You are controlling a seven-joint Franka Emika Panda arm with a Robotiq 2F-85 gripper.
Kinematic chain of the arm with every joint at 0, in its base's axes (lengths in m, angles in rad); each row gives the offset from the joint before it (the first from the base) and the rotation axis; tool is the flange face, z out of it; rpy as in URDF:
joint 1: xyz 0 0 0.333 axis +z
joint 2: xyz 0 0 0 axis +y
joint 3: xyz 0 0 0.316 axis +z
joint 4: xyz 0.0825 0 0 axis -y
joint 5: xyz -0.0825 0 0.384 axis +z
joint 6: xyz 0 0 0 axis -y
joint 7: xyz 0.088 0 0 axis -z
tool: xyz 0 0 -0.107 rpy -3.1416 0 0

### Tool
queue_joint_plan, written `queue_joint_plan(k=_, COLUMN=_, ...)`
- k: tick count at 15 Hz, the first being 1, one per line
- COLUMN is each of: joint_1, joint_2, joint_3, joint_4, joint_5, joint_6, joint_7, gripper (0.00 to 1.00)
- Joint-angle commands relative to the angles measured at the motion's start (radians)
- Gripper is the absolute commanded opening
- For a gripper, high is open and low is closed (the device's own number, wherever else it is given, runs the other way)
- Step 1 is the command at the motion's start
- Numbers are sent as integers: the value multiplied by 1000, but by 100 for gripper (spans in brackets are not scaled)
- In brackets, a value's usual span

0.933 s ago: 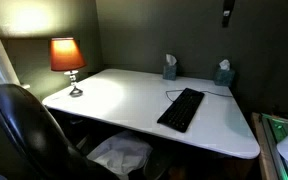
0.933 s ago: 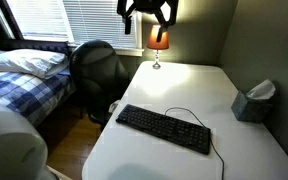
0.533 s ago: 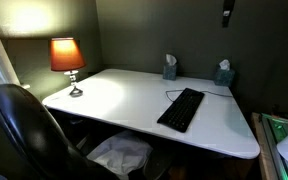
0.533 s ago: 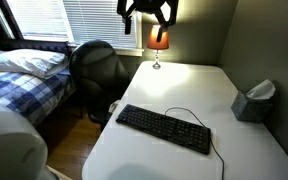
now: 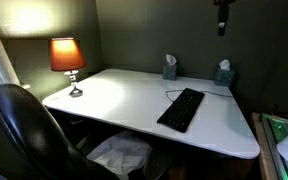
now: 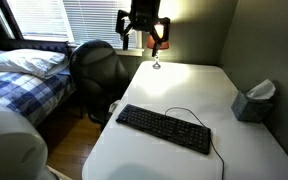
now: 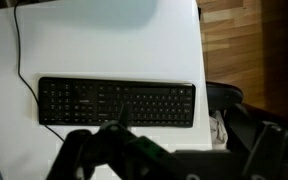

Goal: Press a key on the keyboard.

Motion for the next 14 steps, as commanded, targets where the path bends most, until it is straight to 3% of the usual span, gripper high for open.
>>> queue_joint_plan(k=1, joint_1=-7, joint_2=60, joint_3=34, joint_4=-44, joint_5=-52, joint_6=79, joint_7=28, gripper=100)
queue_joint_plan(k=9, joint_1=5, joint_2=230, joint_3=66, joint_4=-71, joint_5=-108, joint_6=223, joint_7=14, gripper=100)
queue_joint_plan(k=14, joint_1=10, joint_2=352, joint_3=78, joint_4=-49, joint_5=-85, joint_6=226, joint_7=6, gripper=100)
